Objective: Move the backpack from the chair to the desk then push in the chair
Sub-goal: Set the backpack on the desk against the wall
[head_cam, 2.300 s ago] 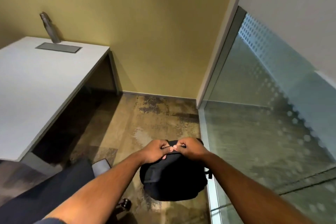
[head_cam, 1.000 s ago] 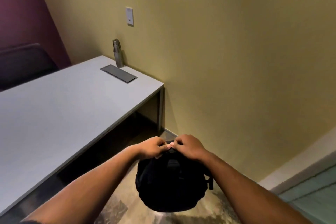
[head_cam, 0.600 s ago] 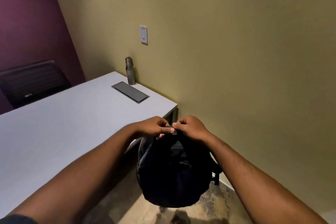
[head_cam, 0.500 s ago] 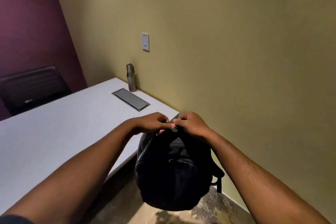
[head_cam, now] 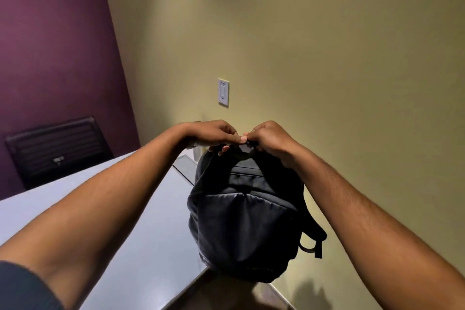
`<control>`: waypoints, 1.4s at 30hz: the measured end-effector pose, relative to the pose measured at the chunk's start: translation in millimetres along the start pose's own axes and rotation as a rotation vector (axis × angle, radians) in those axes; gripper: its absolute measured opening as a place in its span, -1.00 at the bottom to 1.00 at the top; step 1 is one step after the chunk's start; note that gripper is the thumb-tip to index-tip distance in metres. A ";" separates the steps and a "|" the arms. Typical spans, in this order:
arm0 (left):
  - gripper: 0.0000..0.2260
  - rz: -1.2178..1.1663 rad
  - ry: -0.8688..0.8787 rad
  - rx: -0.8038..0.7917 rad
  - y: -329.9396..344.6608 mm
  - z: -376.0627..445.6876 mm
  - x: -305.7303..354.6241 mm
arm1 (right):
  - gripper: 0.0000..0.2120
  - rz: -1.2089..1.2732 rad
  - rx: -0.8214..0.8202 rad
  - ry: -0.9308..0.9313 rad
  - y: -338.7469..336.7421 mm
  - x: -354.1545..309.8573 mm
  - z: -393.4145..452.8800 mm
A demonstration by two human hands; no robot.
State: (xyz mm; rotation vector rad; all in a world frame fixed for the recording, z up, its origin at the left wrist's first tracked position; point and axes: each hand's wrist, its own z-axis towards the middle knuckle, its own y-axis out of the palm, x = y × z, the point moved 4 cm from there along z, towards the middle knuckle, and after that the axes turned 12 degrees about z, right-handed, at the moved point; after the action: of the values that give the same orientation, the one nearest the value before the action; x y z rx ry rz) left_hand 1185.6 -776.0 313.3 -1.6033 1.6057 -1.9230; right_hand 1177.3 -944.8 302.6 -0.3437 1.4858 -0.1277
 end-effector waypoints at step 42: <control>-0.71 0.198 0.182 -0.050 -131.9 333.7 -210.0 | -0.73 0.251 0.375 0.203 4.6 125.7 343.7</control>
State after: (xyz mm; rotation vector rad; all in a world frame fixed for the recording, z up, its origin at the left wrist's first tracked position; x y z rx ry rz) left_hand 1594.5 -779.7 238.1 -1.2606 1.8184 -1.9849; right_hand 1527.5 -926.8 197.8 0.1628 1.6539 -0.2410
